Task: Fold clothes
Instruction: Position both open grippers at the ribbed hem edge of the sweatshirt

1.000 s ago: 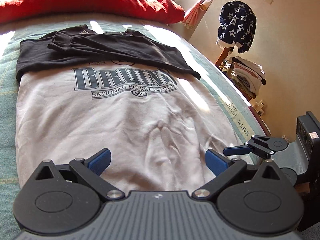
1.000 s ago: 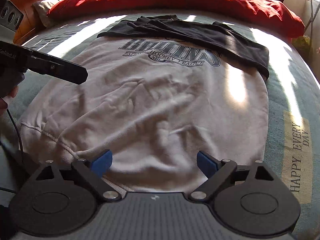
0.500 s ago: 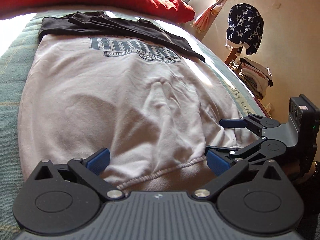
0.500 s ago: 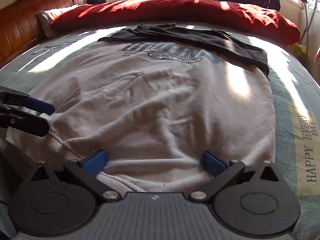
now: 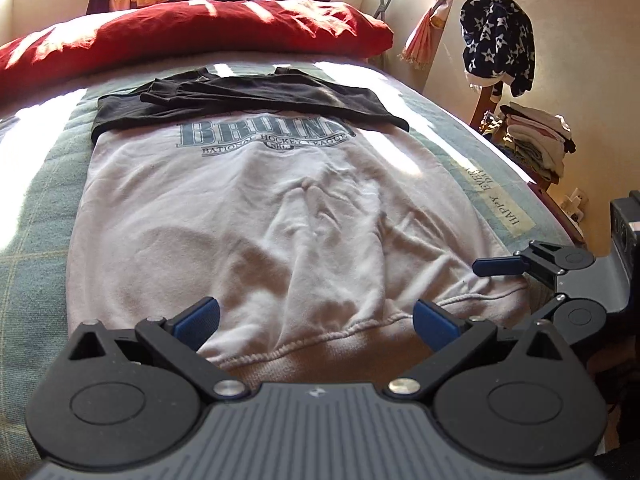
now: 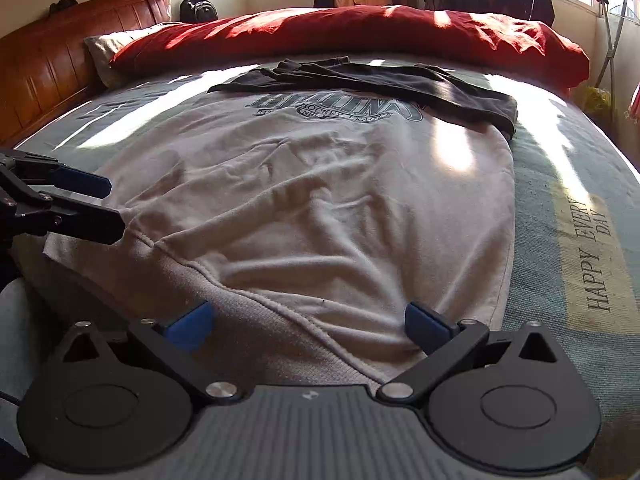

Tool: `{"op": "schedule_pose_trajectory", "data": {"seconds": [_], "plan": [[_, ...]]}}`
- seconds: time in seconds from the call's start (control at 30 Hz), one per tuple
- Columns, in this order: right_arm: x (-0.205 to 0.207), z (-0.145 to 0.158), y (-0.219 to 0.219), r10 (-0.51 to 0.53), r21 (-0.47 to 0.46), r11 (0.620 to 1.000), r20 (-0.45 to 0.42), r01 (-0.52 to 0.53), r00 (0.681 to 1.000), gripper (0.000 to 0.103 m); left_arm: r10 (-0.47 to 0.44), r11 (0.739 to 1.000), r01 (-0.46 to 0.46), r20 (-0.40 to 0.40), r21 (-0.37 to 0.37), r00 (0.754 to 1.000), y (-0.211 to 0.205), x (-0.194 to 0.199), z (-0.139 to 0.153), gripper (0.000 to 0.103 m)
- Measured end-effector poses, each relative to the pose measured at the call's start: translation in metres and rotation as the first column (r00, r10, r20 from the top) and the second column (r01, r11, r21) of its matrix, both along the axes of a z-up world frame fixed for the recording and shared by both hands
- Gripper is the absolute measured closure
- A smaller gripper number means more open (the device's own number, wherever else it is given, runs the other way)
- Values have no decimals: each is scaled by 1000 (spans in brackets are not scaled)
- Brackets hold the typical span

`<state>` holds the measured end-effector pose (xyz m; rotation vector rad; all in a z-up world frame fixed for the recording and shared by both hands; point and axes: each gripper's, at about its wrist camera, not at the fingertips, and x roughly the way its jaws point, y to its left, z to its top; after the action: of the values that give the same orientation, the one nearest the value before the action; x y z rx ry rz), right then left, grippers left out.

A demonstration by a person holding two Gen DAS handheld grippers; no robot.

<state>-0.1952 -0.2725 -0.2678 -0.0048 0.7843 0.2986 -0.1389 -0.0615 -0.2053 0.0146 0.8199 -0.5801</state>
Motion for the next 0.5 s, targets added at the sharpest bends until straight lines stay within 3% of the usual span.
{"op": "schedule_pose_trajectory", "data": {"seconds": [0.1, 0.27, 0.5], "plan": [[-1, -5, 2, -6, -10, 1000, 5, 6, 1000, 0, -14, 1000, 14, 9, -7, 1000, -15, 5, 3, 1], [-1, -6, -1, -17, 7, 1000, 9, 17, 1000, 0, -11, 1000, 12, -82, 16, 997, -31, 4, -31, 1], [-2, -8, 0, -28, 10, 1000, 15, 27, 1000, 0, -16, 1000, 16, -44, 15, 999, -19, -26, -29, 1]]}}
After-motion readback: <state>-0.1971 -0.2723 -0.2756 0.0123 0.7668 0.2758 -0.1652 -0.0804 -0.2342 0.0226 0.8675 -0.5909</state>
